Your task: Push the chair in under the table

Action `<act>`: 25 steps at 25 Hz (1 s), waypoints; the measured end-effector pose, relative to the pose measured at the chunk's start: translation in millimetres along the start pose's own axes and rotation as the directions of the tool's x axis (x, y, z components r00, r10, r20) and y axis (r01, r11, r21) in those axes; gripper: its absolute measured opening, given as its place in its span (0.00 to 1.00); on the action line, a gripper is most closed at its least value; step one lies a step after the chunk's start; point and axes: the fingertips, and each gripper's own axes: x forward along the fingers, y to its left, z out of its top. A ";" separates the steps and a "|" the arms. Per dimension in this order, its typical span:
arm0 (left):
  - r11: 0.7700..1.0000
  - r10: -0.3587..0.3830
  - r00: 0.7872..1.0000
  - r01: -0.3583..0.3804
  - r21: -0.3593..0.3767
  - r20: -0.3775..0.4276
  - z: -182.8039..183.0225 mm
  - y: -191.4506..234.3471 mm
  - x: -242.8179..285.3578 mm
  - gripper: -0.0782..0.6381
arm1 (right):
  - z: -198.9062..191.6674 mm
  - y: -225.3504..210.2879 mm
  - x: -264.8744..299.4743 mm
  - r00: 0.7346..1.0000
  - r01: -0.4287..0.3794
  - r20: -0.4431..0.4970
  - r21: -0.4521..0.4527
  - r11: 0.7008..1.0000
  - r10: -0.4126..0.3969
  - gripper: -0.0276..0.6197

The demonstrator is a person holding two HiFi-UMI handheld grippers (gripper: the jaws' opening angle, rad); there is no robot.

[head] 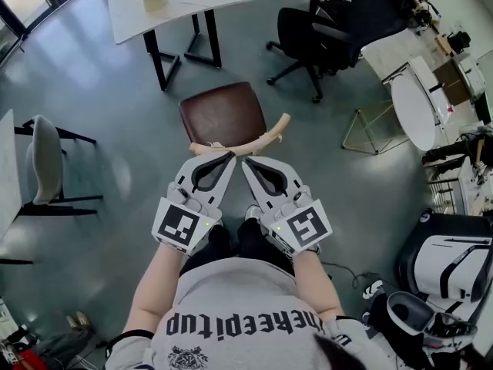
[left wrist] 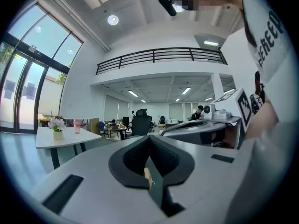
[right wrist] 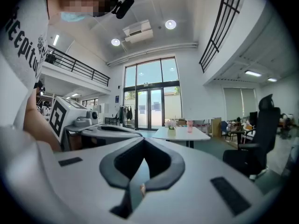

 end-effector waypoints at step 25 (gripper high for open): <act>0.998 -0.009 0.998 0.012 0.058 -0.060 -44.0 15.3 40.4 0.13 | -46.1 -52.5 4.2 0.996 0.025 -0.081 -0.017 1.000 -0.026 0.07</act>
